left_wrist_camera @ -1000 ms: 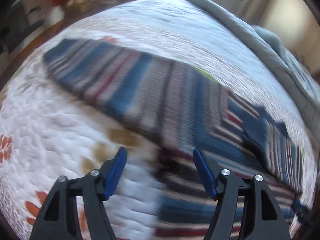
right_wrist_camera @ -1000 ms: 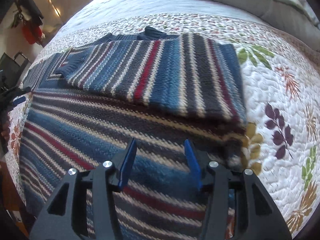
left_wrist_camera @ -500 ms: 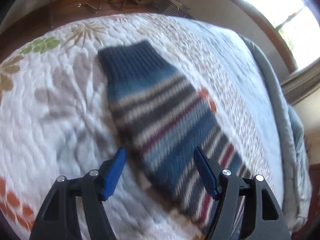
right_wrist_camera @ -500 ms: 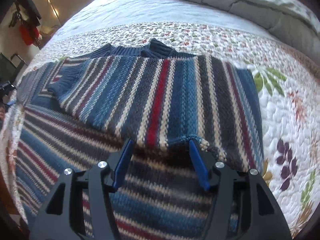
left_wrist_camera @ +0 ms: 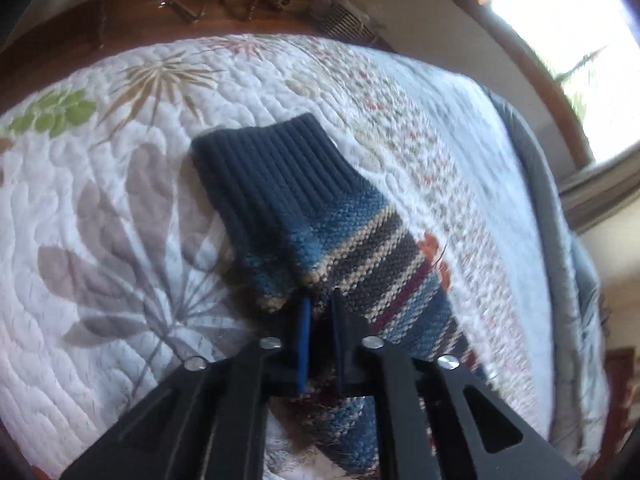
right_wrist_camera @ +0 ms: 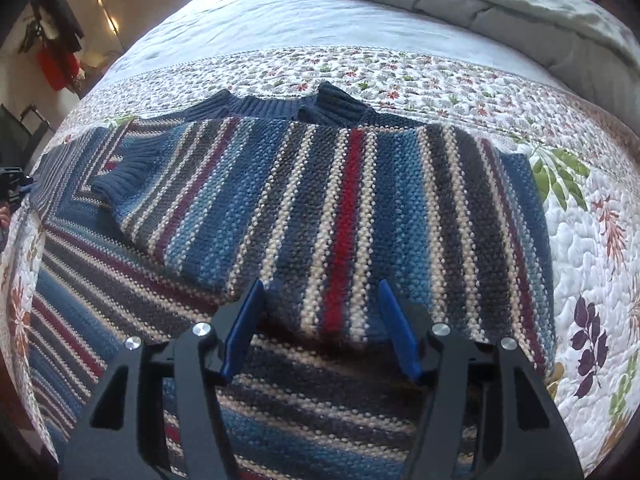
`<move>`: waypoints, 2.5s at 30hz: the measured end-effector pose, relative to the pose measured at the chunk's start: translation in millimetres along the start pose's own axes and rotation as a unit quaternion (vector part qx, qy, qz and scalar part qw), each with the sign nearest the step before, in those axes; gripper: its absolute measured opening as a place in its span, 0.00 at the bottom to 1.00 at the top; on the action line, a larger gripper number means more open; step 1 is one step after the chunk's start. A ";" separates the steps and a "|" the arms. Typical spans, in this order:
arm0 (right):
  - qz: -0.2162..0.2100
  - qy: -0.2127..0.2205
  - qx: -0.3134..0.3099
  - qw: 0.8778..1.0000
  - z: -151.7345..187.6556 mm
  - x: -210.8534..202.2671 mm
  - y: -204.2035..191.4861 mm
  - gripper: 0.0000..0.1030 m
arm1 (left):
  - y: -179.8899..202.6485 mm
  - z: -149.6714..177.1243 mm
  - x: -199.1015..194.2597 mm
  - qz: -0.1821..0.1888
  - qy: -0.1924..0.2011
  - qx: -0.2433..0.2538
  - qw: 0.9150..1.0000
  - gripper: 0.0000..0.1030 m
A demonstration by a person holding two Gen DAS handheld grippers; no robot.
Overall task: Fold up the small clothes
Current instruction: 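Grasp the other sleeve cuff with the left gripper, then fold the held sleeve across the sweater body with the left gripper, then release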
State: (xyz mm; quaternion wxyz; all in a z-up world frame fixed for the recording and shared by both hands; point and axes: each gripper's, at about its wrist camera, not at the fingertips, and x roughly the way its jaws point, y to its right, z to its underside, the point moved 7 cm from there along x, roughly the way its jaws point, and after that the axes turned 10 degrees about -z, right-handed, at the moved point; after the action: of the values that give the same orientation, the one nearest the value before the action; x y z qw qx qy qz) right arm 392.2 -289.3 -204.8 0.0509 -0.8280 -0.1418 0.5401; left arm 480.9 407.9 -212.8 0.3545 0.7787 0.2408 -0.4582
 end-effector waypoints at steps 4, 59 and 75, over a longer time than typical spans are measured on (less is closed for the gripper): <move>-0.012 -0.001 -0.004 1.000 2.6 -5.1 -5.7 0.58 | 18.4 6.5 -21.5 0.007 0.048 0.019 0.999 0.05; -0.140 -0.084 0.020 0.986 -54.6 52.0 -137.4 0.07 | 124.4 230.8 -75.5 -0.030 0.009 0.251 0.968 0.69; 0.007 0.017 0.060 0.998 -82.3 -22.9 8.1 0.07 | 136.3 270.3 -47.7 -0.073 0.011 0.316 0.946 0.74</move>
State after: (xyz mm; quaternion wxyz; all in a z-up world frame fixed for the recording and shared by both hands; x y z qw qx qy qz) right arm 459.9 -297.9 -152.6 0.0991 -0.8337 -0.1028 0.5335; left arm 407.5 110.4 -214.4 0.0530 0.8361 0.1438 -0.5268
